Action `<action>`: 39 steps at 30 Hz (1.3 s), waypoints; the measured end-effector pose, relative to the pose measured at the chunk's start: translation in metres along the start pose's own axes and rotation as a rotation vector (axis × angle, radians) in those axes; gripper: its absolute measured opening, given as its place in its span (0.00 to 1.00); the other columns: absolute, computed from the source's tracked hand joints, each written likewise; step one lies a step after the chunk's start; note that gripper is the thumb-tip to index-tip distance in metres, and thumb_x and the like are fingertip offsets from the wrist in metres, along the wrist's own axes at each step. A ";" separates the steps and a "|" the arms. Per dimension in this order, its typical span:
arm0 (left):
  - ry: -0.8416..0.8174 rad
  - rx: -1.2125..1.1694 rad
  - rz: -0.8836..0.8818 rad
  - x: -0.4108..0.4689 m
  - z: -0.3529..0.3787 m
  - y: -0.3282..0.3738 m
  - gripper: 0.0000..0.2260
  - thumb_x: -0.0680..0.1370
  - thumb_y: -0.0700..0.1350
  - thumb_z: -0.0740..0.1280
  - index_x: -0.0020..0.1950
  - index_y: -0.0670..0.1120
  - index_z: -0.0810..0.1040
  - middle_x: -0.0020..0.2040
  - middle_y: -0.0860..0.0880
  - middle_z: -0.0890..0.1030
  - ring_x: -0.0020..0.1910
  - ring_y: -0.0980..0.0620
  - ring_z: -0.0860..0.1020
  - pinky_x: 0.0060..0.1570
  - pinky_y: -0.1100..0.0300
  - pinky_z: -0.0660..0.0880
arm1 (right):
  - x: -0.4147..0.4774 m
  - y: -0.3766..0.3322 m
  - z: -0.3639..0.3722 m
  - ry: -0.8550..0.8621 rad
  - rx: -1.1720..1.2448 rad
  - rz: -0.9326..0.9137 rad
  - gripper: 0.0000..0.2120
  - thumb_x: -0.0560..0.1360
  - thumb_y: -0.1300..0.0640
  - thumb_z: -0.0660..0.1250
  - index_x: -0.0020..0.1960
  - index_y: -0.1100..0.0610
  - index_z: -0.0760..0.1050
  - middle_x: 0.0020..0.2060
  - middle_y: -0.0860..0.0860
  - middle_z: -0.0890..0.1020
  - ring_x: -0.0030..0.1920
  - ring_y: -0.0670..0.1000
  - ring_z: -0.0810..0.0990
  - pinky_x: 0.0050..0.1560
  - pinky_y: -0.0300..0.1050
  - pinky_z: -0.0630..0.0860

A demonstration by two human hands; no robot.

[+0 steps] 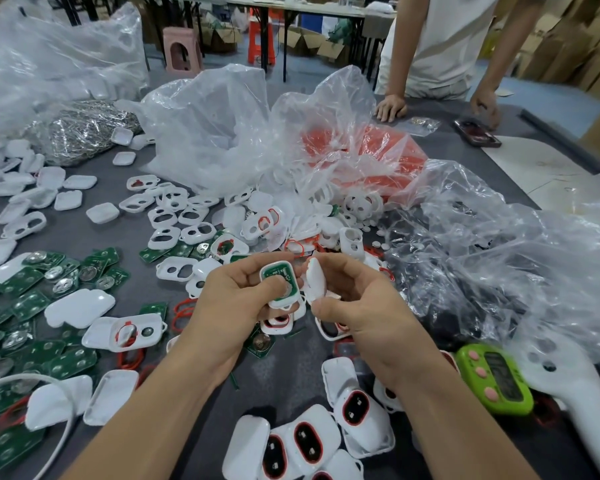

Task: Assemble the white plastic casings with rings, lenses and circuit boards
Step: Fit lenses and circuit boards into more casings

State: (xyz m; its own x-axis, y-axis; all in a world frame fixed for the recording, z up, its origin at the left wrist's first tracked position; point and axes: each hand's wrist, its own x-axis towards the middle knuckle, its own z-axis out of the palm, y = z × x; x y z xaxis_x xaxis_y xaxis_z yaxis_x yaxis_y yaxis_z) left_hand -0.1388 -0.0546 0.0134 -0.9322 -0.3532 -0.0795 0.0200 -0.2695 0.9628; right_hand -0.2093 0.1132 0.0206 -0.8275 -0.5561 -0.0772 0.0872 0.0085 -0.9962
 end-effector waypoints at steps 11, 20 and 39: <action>0.002 0.063 -0.005 0.001 0.001 -0.001 0.17 0.79 0.31 0.67 0.52 0.52 0.88 0.47 0.43 0.88 0.41 0.50 0.85 0.43 0.54 0.84 | -0.011 -0.007 0.024 0.226 -0.430 -0.217 0.20 0.67 0.55 0.80 0.52 0.41 0.74 0.40 0.36 0.86 0.36 0.45 0.83 0.36 0.33 0.77; 0.013 0.019 -0.024 -0.002 0.004 0.003 0.16 0.79 0.28 0.65 0.51 0.47 0.88 0.46 0.41 0.87 0.39 0.50 0.84 0.35 0.60 0.81 | -0.011 -0.008 0.021 0.334 -0.439 -0.252 0.13 0.70 0.54 0.79 0.49 0.44 0.78 0.38 0.35 0.84 0.36 0.44 0.82 0.36 0.31 0.76; 0.077 -0.013 -0.040 0.000 0.002 0.003 0.14 0.78 0.29 0.67 0.47 0.46 0.88 0.47 0.42 0.88 0.41 0.48 0.86 0.37 0.58 0.82 | -0.009 -0.002 0.013 0.330 -0.455 -0.218 0.14 0.70 0.50 0.80 0.53 0.43 0.81 0.43 0.36 0.85 0.43 0.41 0.84 0.36 0.49 0.84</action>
State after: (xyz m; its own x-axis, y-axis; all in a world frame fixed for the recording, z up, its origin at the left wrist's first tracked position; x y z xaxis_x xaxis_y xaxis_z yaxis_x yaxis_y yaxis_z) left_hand -0.1394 -0.0535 0.0165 -0.9020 -0.4093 -0.1376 -0.0112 -0.2964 0.9550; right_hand -0.1948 0.1069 0.0243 -0.9343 -0.2986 0.1948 -0.2899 0.3184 -0.9025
